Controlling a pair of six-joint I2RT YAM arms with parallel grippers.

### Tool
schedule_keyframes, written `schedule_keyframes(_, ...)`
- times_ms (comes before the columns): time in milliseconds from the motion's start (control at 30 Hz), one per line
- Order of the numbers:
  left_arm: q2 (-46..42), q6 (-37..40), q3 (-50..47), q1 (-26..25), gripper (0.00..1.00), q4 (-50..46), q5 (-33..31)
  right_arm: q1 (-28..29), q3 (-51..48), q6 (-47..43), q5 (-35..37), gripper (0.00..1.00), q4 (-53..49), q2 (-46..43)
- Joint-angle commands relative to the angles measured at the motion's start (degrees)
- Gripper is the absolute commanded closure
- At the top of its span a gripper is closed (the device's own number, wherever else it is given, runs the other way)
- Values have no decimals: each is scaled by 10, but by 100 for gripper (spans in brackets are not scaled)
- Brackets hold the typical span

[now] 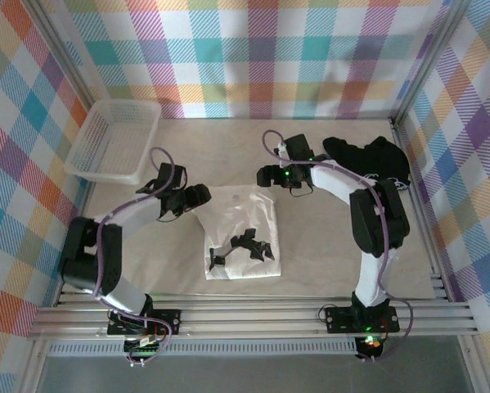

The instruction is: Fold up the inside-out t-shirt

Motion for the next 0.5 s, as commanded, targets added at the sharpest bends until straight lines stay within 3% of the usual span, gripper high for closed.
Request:
schedule_keyframes(0, 47, 43, 45, 8, 23, -16, -18, 1, 43, -12, -18, 12, -48, 45)
schedule_keyframes(300, 112, 54, 82, 5, 20, -41, -2, 6, 61, -7, -42, 14, -52, 100)
schedule_keyframes(467, 144, 55, 93, -9, 20, -22, 49, 17, 50, 4, -58, 17, -42, 109)
